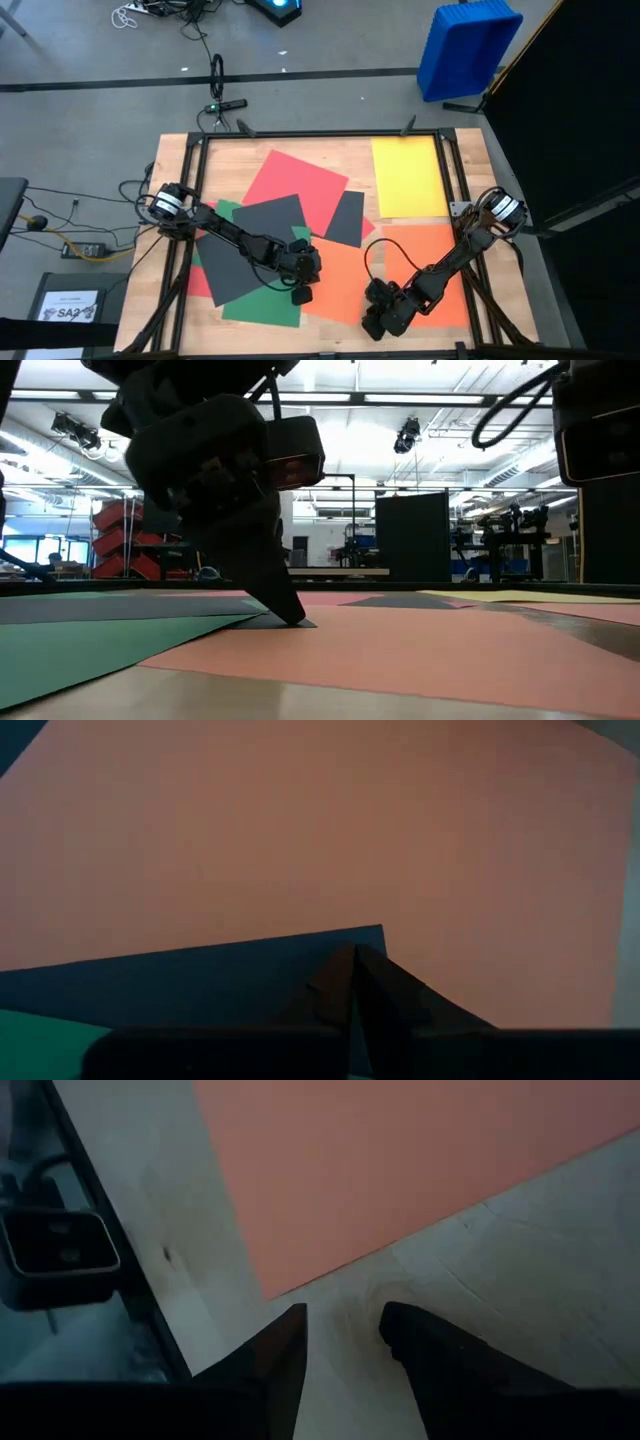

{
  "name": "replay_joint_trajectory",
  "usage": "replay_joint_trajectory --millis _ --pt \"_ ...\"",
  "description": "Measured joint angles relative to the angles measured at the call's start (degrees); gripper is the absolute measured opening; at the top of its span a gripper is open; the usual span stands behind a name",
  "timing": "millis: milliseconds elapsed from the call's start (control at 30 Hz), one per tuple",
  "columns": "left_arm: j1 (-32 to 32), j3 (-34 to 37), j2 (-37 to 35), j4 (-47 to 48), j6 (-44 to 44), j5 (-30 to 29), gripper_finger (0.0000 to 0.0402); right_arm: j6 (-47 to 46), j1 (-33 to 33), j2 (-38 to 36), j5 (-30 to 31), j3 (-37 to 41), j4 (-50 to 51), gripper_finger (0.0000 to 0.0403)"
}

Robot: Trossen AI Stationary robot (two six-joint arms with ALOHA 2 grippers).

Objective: Organize paper
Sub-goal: Stack the orange colored paper on top of the orange colored papers

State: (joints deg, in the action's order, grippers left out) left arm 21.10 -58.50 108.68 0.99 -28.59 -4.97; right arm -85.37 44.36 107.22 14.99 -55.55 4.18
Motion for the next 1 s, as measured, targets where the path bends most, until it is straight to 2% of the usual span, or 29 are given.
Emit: replay_joint_trajectory --millis 233,433,733,867,1000 --pt "0.33 0.0 0.0 0.02 0.06 0.24 0.0 -5.39 -0.54 0.09 1.2 0.09 -0.67 0.0146" --pt "0.32 0.0 0.0 0.03 1.63 0.07 0.0 -5.25 -2.1 0.15 0.46 0.07 -0.81 0.0145" --pt "0.4 0.23 -4.34 1.41 2.94 -4.4 0.0 -4.6 -2.47 0.22 1.22 0.04 -0.54 0.0148" --pt "2.58 0.1 -5.18 0.84 4.25 -3.33 0.0 -5.23 -2.47 0.24 1.48 0.04 -0.41 0.0147" --pt "6.45 -2.05 -3.76 4.84 5.72 -2.87 0.0 -8.7 -1.85 0.28 3.33 0.07 -0.34 0.0152"
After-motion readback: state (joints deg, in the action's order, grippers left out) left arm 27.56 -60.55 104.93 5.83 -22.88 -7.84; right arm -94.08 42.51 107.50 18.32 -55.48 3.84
